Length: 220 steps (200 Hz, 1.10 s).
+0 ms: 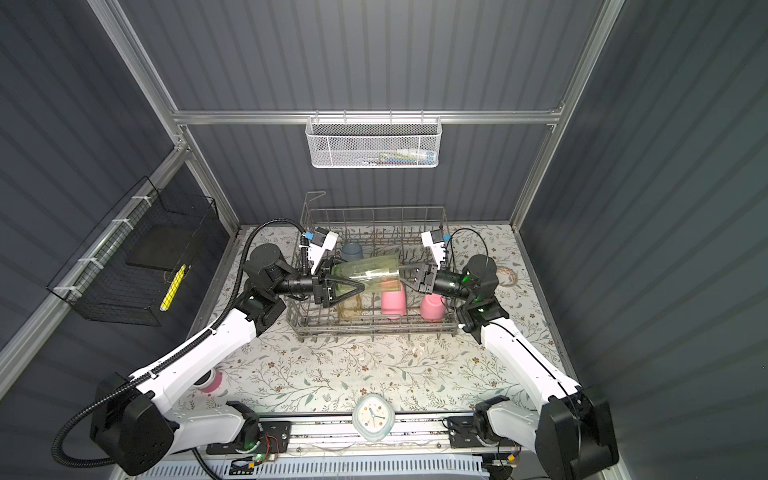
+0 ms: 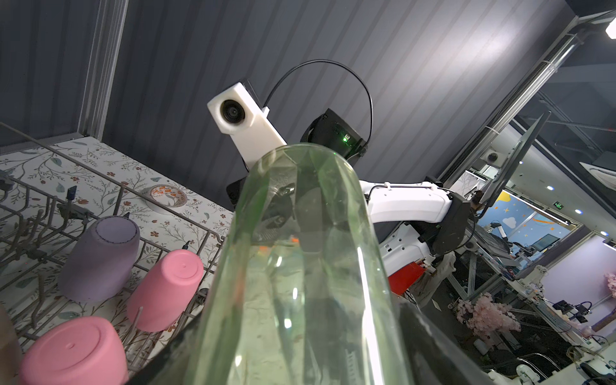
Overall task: Load the cups into the dish rack
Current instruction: 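Close the left gripper on the green glass base beside the right gripper, then open the right gripper and draw it back while the left holds the glass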
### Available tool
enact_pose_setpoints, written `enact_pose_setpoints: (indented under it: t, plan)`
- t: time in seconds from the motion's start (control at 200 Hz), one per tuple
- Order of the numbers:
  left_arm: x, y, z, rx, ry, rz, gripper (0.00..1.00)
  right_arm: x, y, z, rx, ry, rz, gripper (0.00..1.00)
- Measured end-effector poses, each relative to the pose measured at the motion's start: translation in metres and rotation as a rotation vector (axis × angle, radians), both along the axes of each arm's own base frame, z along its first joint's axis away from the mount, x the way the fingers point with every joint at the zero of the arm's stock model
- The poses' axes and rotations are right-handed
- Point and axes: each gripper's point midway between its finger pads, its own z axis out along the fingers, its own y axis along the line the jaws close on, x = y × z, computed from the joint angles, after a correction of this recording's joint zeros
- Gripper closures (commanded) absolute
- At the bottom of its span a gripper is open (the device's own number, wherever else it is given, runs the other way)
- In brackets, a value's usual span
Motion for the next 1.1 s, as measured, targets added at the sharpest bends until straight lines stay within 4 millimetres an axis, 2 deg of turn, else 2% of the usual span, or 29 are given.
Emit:
enact_pose_setpoints:
  t: [0.055, 0.375, 0.56, 0.69, 0.8, 0.971, 1.101]
  plan:
    - [0.0, 0.0, 0.0, -0.001, -0.002, 0.0, 0.15, 0.0, 0.0, -0.001, 0.001, 0.003, 0.001, 1.0]
    - [0.004, 0.0, 0.001, -0.004, 0.006, 0.02, 0.33, -0.001, 0.0, 0.001, 0.011, -0.011, 0.002, 1.0]
    - [0.004, 0.0, 0.002, -0.007, 0.001, 0.025, 0.35, 0.0, 0.0, 0.001, 0.013, -0.015, 0.002, 1.0]
    - [0.005, 0.0, 0.002, -0.007, 0.002, 0.027, 0.35, 0.0, 0.0, 0.001, 0.013, -0.015, 0.001, 0.85]
    - [0.004, 0.001, 0.002, -0.005, 0.004, 0.03, 0.35, 0.0, 0.0, 0.001, 0.011, -0.014, 0.0, 0.76]
    - [0.002, 0.003, 0.003, 0.003, -0.001, 0.039, 0.35, 0.004, -0.005, 0.0, 0.01, -0.011, -0.016, 0.69]
    - [0.002, 0.004, 0.0, 0.016, 0.002, 0.051, 0.35, 0.005, -0.018, 0.004, 0.003, -0.017, -0.057, 0.64]
